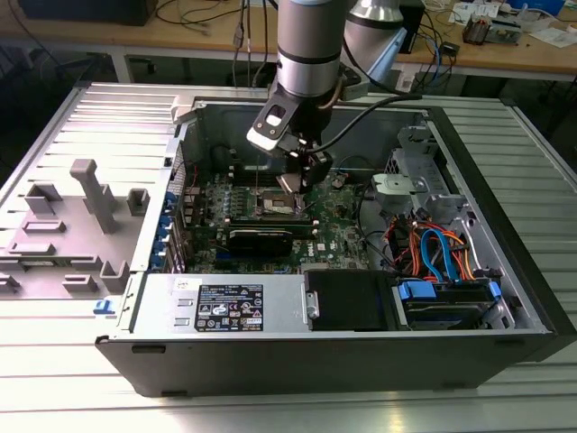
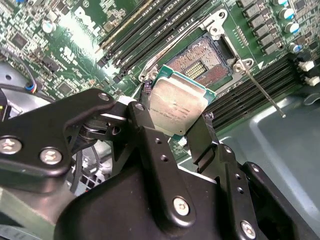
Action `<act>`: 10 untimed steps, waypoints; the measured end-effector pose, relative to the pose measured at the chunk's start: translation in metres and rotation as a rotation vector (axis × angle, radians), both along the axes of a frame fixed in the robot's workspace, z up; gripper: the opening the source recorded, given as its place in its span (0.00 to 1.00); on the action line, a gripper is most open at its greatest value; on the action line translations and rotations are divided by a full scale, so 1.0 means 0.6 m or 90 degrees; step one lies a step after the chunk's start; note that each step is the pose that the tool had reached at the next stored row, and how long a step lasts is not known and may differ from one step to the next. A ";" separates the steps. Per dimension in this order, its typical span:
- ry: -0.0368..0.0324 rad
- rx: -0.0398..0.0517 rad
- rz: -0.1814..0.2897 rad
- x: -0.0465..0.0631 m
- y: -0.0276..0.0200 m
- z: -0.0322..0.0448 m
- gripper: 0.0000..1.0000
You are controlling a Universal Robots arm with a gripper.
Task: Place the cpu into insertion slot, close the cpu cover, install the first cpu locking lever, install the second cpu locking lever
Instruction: 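Place the cpu into insertion slot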
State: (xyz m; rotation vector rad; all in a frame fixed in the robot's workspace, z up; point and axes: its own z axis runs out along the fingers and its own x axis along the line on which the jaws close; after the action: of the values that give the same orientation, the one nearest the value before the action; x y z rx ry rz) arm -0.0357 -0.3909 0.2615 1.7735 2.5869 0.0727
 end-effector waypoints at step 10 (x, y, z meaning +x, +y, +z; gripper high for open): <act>0.0002 -0.0001 -0.038 0.000 0.0000 -0.005 0.54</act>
State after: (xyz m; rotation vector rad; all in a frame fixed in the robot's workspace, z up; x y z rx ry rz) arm -0.0359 -0.3910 0.2587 1.8485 2.5325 0.0720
